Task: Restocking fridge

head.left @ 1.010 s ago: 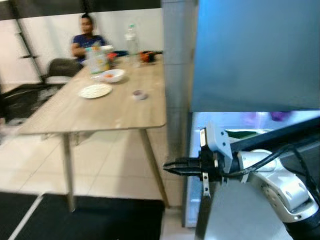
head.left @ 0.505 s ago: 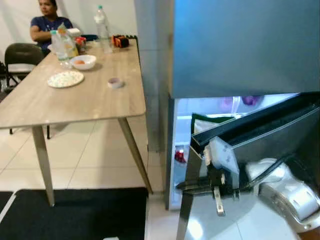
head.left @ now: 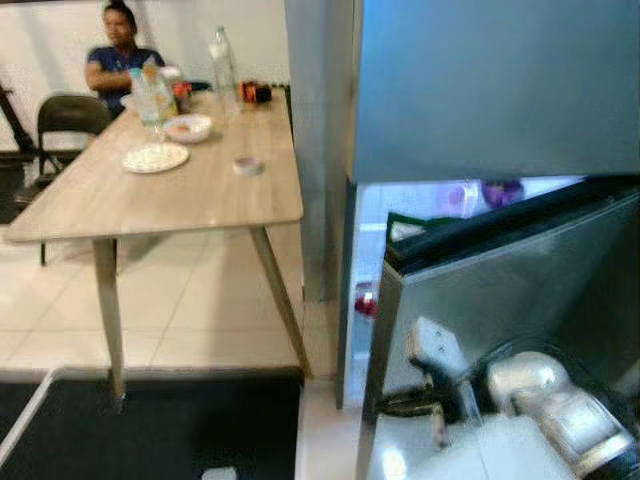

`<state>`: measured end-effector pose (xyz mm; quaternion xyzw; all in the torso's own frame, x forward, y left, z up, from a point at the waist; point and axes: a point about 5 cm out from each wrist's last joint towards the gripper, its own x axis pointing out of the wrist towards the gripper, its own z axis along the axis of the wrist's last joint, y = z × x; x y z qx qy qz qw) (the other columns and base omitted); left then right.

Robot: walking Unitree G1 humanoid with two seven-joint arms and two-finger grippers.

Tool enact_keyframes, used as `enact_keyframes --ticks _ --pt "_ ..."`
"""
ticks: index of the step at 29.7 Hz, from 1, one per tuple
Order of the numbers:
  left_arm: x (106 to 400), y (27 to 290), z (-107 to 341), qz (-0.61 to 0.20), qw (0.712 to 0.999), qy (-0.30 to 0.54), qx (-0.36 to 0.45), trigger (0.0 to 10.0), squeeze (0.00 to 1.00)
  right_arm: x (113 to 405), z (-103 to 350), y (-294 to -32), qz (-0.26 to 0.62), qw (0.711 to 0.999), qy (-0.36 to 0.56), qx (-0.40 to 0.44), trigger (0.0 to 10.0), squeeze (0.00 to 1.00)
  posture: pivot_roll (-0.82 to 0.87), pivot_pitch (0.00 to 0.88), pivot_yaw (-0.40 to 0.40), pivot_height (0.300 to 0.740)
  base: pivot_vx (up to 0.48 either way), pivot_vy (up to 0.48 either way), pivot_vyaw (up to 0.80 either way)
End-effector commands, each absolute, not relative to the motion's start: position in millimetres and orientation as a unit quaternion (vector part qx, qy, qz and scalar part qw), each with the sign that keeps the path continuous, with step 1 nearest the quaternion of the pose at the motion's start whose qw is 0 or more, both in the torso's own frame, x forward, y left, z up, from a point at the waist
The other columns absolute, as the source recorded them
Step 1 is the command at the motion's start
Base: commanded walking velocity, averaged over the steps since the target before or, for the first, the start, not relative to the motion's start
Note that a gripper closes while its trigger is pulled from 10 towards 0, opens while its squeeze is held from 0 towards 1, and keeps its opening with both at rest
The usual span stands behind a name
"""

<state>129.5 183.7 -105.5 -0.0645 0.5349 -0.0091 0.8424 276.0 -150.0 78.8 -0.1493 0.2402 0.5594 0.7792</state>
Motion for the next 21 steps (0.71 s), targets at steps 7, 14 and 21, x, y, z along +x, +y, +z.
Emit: enact_keyframes --ticks 7,14,21 --pt "110.6 181.9 -111.8 -0.015 0.820 0.569 -0.059 10.0 0.00 257.2 -7.6 -213.8 0.294 0.864 0.387 -0.130 10.0 0.00 -0.11 0.000 -0.005 0.740 0.000 0.000 0.00" --pt "109.4 184.6 -111.9 -0.019 0.819 0.572 -0.047 10.0 0.00 228.7 -35.2 -239.6 0.163 0.882 0.436 -0.076 10.0 0.00 -0.10 0.000 0.001 0.740 0.000 0.000 0.00" --pt "109.9 186.4 -111.5 -0.019 0.822 0.568 -0.036 10.0 0.00 192.1 -60.2 -256.2 0.052 0.874 0.482 -0.027 10.0 0.00 -0.10 0.000 0.002 0.740 0.000 0.000 0.00"
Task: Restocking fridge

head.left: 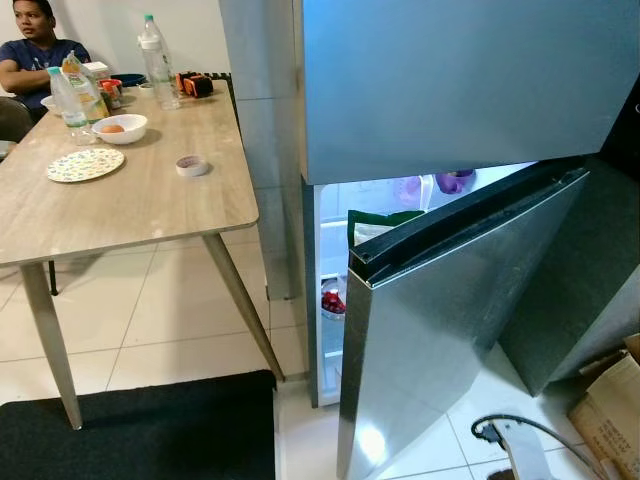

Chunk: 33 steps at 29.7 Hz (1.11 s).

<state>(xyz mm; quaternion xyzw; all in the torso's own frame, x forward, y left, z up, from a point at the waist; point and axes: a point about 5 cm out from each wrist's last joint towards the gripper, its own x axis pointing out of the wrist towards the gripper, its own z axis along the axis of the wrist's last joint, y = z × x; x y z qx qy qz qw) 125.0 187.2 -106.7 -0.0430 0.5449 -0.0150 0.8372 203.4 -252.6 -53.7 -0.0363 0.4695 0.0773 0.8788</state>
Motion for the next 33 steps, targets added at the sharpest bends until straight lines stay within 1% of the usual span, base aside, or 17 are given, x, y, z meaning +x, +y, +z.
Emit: enact_keyframes --ticks 1,2,4,7,10,19,22,33 --pt "109.9 186.6 -111.5 -0.018 0.822 0.568 -0.035 10.0 0.00 183.4 -65.2 -257.9 0.036 0.869 0.492 -0.026 10.0 0.00 -0.10 0.000 0.003 0.740 0.000 0.000 0.00" --pt "109.9 186.9 -111.5 -0.016 0.822 0.569 -0.034 10.0 0.00 175.2 -69.6 -259.3 0.024 0.863 0.503 -0.030 10.0 0.00 -0.09 0.000 -0.001 0.740 0.000 0.000 0.00" --pt "109.9 187.2 -111.5 -0.015 0.822 0.569 -0.034 10.0 0.00 170.9 -71.7 -259.9 0.019 0.860 0.509 -0.034 10.0 0.00 -0.09 0.000 -0.001 0.740 0.000 0.000 0.00" --pt "108.9 187.4 -111.8 -0.011 0.821 0.570 -0.034 10.0 0.00 151.7 -81.0 -260.1 0.008 0.841 0.538 -0.063 10.0 0.00 -0.09 0.000 0.001 0.740 0.000 0.000 0.00" --pt "108.6 187.2 -112.0 -0.013 0.820 0.571 -0.031 10.0 0.00 144.7 -84.6 -258.5 -0.003 0.836 0.545 -0.063 10.0 0.00 -0.09 0.000 0.001 0.740 0.000 0.000 0.00" --pt "110.7 188.0 -111.5 -0.005 0.821 0.570 -0.028 10.0 0.00 151.0 -83.2 -257.6 -0.021 0.841 0.535 -0.074 10.0 0.00 -0.09 0.000 0.000 0.740 0.000 0.000 0.00" --pt "112.3 189.1 -111.0 0.000 0.822 0.569 -0.027 10.0 0.00 157.5 -82.3 -252.6 -0.014 0.844 0.530 -0.083 10.0 0.00 -0.09 0.000 0.001 0.740 0.000 0.000 0.00" --pt "112.0 194.0 -110.5 0.004 0.821 0.571 -0.014 10.0 0.00 160.6 -82.0 -249.2 -0.002 0.843 0.530 -0.098 10.0 0.00 -0.09 0.000 0.004 0.740 0.000 0.000 0.00"
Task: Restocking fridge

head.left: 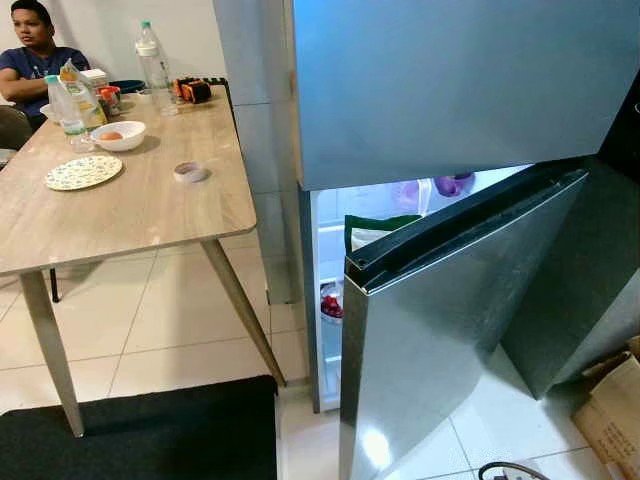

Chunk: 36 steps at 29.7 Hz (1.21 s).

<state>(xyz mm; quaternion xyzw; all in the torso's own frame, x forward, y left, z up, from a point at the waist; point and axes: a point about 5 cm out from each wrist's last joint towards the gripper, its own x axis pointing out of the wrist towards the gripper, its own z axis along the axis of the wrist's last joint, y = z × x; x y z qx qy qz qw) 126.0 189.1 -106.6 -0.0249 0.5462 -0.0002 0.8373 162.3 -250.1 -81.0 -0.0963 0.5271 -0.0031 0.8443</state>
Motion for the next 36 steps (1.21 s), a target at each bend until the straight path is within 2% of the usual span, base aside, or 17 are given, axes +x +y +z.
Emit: enact_keyframes --ticks 1,31,36 --pt "112.1 194.7 -110.4 0.004 0.821 0.571 -0.013 10.0 0.00 160.3 -82.1 -249.2 -0.001 0.842 0.530 -0.099 10.0 0.00 -0.09 0.000 0.006 0.740 0.000 0.000 0.00" --pt "113.6 192.2 -110.4 0.005 0.819 0.574 -0.023 10.0 0.00 150.6 -87.4 -244.9 0.010 0.831 0.547 -0.097 10.0 0.00 -0.10 0.000 0.012 0.740 0.000 0.000 0.00" --pt "115.6 195.6 -109.5 0.026 0.824 0.566 -0.022 10.0 0.00 149.5 -88.2 -243.8 0.008 0.832 0.547 -0.092 10.0 0.00 -0.10 0.000 0.006 0.740 0.000 0.000 0.00"
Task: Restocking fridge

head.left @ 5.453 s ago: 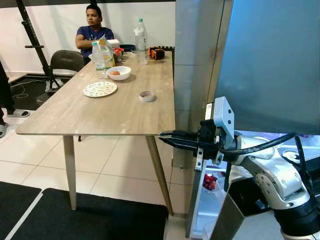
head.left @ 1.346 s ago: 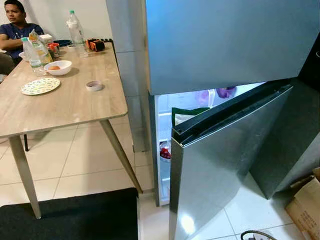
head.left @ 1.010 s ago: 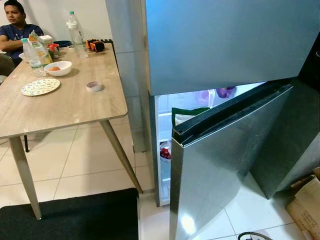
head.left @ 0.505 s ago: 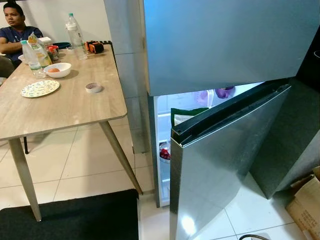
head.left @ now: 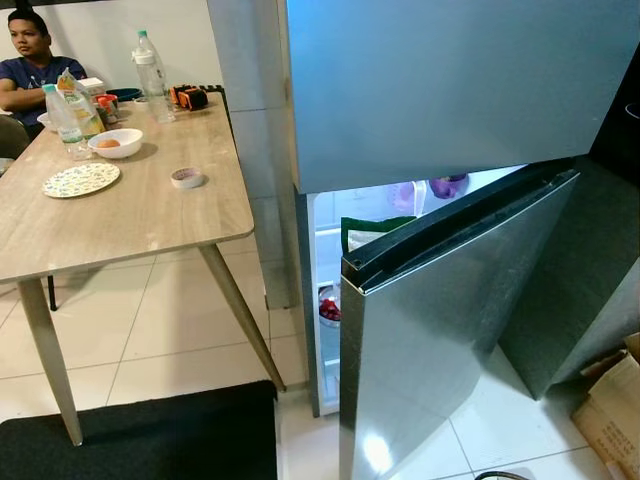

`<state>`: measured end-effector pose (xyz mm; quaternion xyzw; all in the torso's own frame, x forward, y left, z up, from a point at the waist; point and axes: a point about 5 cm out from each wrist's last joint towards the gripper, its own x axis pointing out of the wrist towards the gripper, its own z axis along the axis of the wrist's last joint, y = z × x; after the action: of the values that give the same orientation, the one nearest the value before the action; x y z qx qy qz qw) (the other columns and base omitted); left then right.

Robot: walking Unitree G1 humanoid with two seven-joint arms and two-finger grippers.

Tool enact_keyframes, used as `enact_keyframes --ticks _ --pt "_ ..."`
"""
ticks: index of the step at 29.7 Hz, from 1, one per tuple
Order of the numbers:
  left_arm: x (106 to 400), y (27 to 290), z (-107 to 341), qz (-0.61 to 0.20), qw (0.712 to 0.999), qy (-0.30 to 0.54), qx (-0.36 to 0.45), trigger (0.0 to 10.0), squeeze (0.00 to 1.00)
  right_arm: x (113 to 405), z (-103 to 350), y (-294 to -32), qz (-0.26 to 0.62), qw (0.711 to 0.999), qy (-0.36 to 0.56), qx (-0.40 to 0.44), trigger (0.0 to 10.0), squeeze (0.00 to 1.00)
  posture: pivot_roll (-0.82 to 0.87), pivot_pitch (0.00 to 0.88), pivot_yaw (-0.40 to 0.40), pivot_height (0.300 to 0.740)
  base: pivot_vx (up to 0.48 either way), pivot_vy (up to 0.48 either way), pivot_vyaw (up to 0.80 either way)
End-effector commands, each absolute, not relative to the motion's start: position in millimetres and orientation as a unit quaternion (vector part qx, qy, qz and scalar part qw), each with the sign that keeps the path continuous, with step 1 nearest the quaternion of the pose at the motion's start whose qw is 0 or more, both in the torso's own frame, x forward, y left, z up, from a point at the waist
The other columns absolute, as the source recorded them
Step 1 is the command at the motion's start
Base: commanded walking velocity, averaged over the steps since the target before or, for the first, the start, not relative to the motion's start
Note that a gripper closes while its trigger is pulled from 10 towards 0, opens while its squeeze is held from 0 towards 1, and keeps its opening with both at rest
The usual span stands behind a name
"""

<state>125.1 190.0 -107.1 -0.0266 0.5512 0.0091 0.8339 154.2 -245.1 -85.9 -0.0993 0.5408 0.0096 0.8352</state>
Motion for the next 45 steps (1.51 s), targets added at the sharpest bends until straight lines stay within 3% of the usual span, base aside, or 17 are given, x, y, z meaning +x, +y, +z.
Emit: enact_keyframes --ticks 1,3,4,8,16,18,22,24,28,33,36,45 --pt "116.7 199.1 -108.8 0.039 0.826 0.562 -0.016 10.0 0.00 149.2 -88.2 -244.0 0.009 0.831 0.548 -0.094 10.0 0.00 -0.10 0.000 0.004 0.740 0.000 0.000 0.00" --pt "117.4 201.6 -108.2 0.048 0.827 0.560 -0.013 10.0 0.00 148.9 -88.3 -244.2 0.009 0.831 0.548 -0.095 10.0 0.00 -0.10 0.000 0.004 0.740 0.000 0.000 0.00" --pt "127.5 221.3 -101.6 0.120 0.838 0.532 -0.009 10.0 0.00 148.5 -88.2 -245.1 0.007 0.830 0.549 -0.097 10.0 0.00 -0.10 0.000 0.003 0.740 0.000 0.000 0.00" --pt "149.1 246.3 -87.5 0.190 0.855 0.482 -0.024 10.0 0.00 148.7 -87.8 -246.3 0.004 0.831 0.548 -0.096 10.0 0.00 -0.11 0.000 -0.001 0.740 0.000 0.000 0.00" --pt "204.8 269.2 -52.4 0.234 0.894 0.374 -0.082 10.0 0.00 148.2 -87.5 -248.3 -0.003 0.832 0.547 -0.093 10.0 0.00 -0.12 0.000 0.000 0.740 0.000 0.000 0.00" --pt "222.7 264.3 -42.9 0.213 0.908 0.342 -0.115 10.0 0.00 147.9 -87.4 -248.8 -0.005 0.832 0.547 -0.092 10.0 0.00 -0.12 0.000 0.000 0.740 0.000 0.000 0.00" --pt "230.2 260.9 -38.9 0.200 0.914 0.329 -0.127 10.0 0.00 147.9 -87.4 -249.0 -0.006 0.832 0.547 -0.091 10.0 0.00 -0.12 0.000 0.000 0.740 0.000 0.000 0.00" --pt "260.5 251.3 -17.7 0.138 0.946 0.280 -0.090 10.0 0.00 153.0 -84.6 -251.6 -0.015 0.839 0.536 -0.085 10.0 0.00 -0.12 0.000 0.004 0.740 0.000 0.000 0.00" --pt "295.2 246.8 14.7 0.098 0.970 0.217 -0.052 10.0 0.00 169.8 -75.5 -257.1 -0.036 0.861 0.504 -0.066 10.0 0.00 -0.13 0.000 0.010 0.740 0.000 0.000 0.00" --pt "304.6 255.9 28.2 0.112 0.973 0.197 -0.052 10.0 0.00 178.7 -70.3 -259.6 -0.047 0.872 0.485 -0.052 10.0 0.00 -0.13 0.008 0.020 0.740 0.000 0.000 0.00" --pt "310.6 258.6 36.7 0.101 0.976 0.182 -0.069 10.0 0.00 180.0 -69.0 -260.9 -0.056 0.877 0.476 -0.042 10.0 0.00 -0.13 0.069 0.030 0.740 0.000 0.000 0.00" --pt "327.7 237.0 52.7 -0.020 0.973 0.146 -0.180 10.0 0.00 162.4 -75.4 -264.1 -0.062 0.874 0.481 -0.038 10.0 0.00 -0.14 0.123 0.036 0.740 0.000 0.000 0.00"
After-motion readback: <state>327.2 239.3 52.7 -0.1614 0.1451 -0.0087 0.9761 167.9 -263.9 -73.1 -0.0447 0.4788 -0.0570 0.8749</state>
